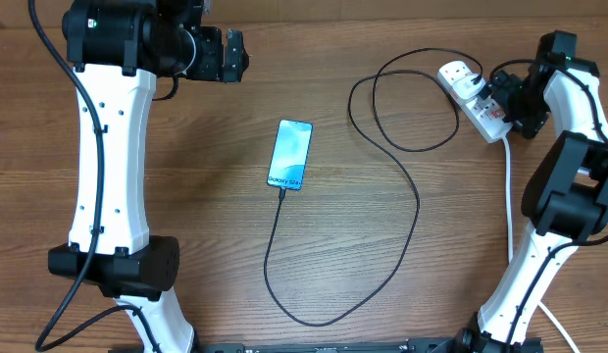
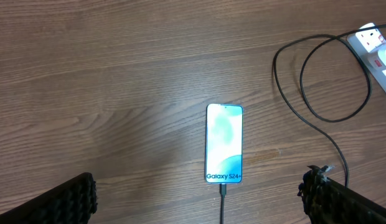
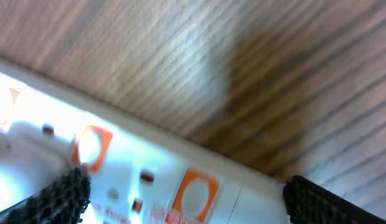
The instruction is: Plug charger to phone and switch on socket
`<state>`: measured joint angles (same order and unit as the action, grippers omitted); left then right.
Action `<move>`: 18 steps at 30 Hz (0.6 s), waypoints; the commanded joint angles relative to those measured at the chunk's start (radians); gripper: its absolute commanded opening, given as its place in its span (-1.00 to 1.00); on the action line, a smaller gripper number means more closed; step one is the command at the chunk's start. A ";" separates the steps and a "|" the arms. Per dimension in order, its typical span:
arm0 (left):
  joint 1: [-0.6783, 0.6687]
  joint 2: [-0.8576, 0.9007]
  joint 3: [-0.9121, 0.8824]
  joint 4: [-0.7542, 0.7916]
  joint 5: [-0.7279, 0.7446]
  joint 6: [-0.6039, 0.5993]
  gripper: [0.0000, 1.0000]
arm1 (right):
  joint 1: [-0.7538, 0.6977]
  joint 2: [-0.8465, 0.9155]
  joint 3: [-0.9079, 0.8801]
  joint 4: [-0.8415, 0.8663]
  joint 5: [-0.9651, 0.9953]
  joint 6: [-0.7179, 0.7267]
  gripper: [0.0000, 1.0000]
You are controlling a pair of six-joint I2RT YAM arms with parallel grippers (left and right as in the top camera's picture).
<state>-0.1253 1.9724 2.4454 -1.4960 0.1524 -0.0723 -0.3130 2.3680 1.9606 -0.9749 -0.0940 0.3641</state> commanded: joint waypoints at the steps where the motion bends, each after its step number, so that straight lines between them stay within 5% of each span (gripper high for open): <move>1: -0.006 0.002 -0.004 0.004 -0.006 -0.003 1.00 | 0.013 0.002 0.045 -0.055 0.003 -0.024 0.99; 10: -0.006 0.002 -0.004 0.004 -0.006 -0.003 1.00 | -0.033 -0.076 0.185 -0.163 0.000 0.005 1.00; 18: -0.006 0.002 -0.004 0.004 -0.006 -0.003 0.99 | -0.042 -0.375 0.227 -0.301 0.017 0.006 1.00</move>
<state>-0.1253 1.9728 2.4454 -1.4963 0.1524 -0.0723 -0.3531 2.1944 2.1319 -1.2430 -0.0853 0.3664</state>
